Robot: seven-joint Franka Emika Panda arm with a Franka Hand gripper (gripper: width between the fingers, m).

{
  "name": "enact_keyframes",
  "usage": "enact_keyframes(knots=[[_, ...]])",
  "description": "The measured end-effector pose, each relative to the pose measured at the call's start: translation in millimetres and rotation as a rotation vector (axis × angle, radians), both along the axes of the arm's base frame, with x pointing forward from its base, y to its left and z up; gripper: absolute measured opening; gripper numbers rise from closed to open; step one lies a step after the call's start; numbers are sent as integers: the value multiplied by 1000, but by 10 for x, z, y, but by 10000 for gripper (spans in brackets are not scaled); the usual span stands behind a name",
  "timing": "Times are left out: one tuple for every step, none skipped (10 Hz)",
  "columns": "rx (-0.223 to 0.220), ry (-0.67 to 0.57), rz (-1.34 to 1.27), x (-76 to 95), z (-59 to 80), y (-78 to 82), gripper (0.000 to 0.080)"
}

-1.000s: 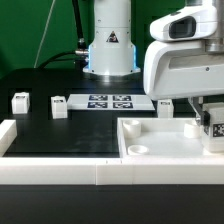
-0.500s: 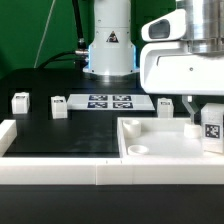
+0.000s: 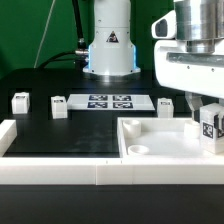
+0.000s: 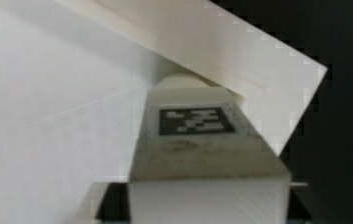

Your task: Assemble one leg

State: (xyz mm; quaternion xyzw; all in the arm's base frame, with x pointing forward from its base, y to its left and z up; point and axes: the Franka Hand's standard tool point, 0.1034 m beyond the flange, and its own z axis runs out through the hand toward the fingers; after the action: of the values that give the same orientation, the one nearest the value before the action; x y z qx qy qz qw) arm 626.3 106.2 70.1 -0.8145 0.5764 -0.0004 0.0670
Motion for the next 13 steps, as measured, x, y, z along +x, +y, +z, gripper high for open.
enact_keyframes(knots=[[11, 9, -61, -4, -2, -4, 290], [19, 18, -119, -8, -3, -11, 290], [29, 25, -177, -9, -4, -12, 290], [45, 38, -271, -13, -8, 12, 385], [43, 34, -238, -15, -10, 20, 385], [42, 33, -223, -15, -10, 18, 566], [38, 30, -131, -3, 6, 7, 623], [34, 26, -100, 1, 5, 6, 623], [26, 16, 8, -7, 1, 17, 644], [22, 15, 82, -19, 1, 37, 648], [14, 4, 194, -20, 4, 56, 648], [9, -4, 267, -25, 3, 78, 649], [-1, -17, 382, -29, 2, 97, 649]])
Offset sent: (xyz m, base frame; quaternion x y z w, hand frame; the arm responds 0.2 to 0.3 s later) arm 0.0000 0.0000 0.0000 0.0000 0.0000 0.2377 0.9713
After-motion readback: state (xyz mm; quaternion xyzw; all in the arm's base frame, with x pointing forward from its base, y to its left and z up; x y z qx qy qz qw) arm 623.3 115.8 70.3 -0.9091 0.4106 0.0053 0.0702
